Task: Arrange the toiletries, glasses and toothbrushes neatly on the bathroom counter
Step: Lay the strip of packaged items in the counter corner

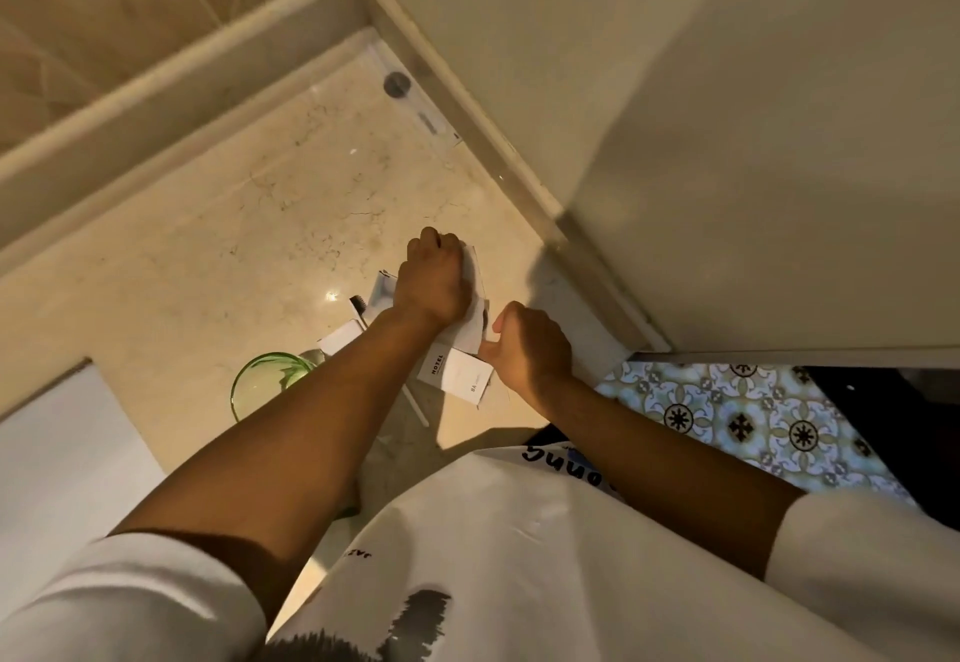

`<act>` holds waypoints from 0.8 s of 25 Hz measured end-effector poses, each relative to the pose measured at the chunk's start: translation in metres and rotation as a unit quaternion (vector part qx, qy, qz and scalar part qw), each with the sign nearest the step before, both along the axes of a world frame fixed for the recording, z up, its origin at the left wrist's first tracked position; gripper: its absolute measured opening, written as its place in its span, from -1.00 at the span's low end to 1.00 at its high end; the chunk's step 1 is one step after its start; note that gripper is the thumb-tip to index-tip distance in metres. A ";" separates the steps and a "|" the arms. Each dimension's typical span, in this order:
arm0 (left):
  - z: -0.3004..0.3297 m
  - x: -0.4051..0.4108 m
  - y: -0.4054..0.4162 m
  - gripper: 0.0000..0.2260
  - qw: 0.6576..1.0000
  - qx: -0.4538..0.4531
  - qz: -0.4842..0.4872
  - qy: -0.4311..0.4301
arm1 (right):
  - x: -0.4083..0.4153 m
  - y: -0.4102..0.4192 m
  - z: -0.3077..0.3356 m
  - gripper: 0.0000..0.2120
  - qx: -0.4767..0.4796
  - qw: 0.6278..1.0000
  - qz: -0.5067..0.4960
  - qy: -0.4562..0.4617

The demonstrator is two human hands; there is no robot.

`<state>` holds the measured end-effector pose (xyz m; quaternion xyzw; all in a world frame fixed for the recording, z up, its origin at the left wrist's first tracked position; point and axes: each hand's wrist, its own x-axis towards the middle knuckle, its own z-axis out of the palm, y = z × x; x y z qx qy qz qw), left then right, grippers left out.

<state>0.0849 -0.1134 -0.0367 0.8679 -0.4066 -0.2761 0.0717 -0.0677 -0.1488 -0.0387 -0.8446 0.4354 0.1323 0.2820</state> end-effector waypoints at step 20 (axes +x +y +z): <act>0.007 -0.025 0.046 -0.76 0.976 -0.094 0.153 0.124 | 0.009 0.005 0.002 -0.57 -0.084 0.994 0.043 0.053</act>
